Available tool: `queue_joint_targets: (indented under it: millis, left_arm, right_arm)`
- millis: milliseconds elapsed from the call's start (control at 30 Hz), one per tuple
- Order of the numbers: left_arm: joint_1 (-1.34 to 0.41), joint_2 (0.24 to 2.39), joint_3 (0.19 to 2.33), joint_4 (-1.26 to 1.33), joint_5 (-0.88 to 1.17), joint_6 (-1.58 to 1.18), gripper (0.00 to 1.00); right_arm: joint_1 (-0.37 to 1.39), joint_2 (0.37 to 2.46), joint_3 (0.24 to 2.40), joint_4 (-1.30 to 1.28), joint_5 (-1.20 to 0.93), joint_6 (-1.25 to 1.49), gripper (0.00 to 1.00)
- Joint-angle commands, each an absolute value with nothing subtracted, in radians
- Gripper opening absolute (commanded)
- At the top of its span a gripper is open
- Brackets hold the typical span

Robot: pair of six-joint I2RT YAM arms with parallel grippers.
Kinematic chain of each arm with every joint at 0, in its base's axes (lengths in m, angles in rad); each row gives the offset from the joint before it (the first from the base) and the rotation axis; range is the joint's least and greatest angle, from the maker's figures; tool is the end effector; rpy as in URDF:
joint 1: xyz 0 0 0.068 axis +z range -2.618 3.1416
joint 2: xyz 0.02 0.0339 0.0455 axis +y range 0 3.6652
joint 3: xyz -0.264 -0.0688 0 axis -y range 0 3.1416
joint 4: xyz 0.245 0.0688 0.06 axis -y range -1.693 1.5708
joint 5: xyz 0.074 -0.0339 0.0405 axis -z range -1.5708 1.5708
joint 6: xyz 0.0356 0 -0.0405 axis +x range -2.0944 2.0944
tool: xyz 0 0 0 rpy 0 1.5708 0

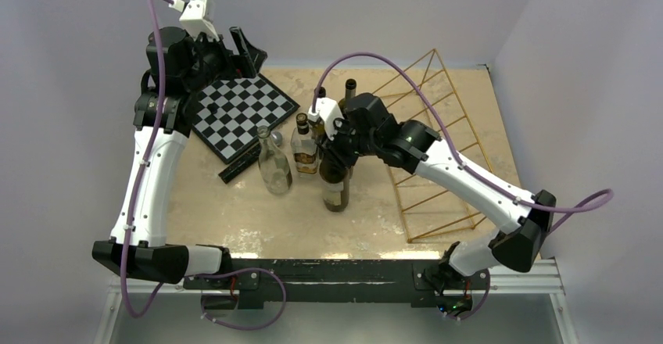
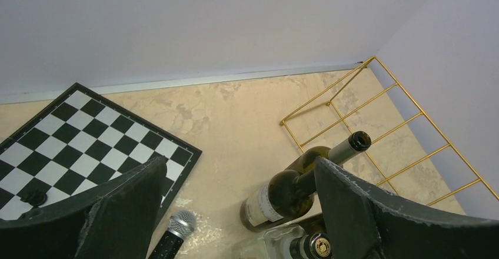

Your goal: Put the wine bottle on the wine rack

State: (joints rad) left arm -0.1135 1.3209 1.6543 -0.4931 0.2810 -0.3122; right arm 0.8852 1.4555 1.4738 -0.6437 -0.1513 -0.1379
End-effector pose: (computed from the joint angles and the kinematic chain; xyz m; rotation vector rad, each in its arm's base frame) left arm 0.2705 -0.0408 0.4890 0.0361 1.7560 -0.5548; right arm 0.1997 0.2527 0.3763 -1.1764 1.9175 0.5782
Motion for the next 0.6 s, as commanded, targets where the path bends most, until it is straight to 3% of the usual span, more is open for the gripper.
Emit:
queue_joint_targets:
  millis: [0,367,567]
  left_arm:
    - [-0.114,1.296,1.677,-0.477,0.270,-0.293,0.99]
    - [-0.114,1.289,1.662,-0.479,0.259,-0.295,0.99]
    - [-0.114,1.273,1.654,-0.485,0.248,-0.289,0.99]
  right_arm:
    - [0.891,1.321,1.608,-0.690,-0.221,-0.175,0.00]
    - [0.835,1.209,1.660,-0.792,0.088,-0.209,0.00]
    - [0.706,1.247,1.748,-0.763,0.177,-0.181,0.00]
